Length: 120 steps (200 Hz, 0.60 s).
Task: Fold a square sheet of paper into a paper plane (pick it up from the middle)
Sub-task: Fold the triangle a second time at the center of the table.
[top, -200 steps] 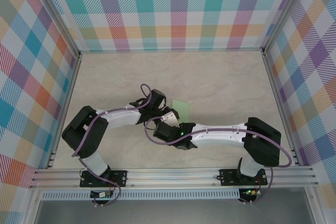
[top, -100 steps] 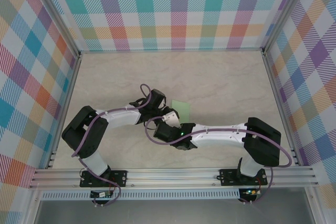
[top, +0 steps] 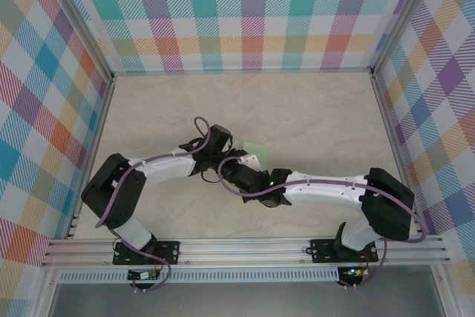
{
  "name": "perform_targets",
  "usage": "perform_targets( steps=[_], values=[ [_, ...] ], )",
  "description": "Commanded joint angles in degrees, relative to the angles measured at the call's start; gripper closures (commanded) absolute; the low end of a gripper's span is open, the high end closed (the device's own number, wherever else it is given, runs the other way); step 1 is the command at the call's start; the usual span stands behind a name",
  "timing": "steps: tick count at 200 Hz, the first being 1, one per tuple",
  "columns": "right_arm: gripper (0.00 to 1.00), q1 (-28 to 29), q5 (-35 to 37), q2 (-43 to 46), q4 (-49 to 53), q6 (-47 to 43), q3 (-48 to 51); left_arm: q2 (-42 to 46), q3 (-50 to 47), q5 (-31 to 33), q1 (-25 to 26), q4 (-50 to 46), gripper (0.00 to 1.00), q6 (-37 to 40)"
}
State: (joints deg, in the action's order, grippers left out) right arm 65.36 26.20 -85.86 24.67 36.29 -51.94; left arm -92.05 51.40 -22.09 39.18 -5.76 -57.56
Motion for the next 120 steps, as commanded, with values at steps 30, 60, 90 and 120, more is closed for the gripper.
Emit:
perform_targets(
  steps=[30,60,90,120],
  values=[
    [1.00,-10.16,-21.00,5.70,-10.80,-1.08,8.17,8.05,-2.86,9.45,-0.75,-8.24,0.31,1.01],
    [0.99,-15.63,-29.14,8.40,-14.99,-1.57,11.46,9.92,-4.80,9.69,-0.62,-7.95,0.41,1.62],
    [0.98,-20.27,-34.49,9.04,-17.14,-1.52,13.08,9.50,-5.34,6.49,0.47,-7.75,0.54,5.00],
    [0.98,-22.88,-36.41,8.97,-17.38,-1.72,13.66,8.21,-5.39,6.12,3.16,-8.54,0.62,7.30]
  ],
)
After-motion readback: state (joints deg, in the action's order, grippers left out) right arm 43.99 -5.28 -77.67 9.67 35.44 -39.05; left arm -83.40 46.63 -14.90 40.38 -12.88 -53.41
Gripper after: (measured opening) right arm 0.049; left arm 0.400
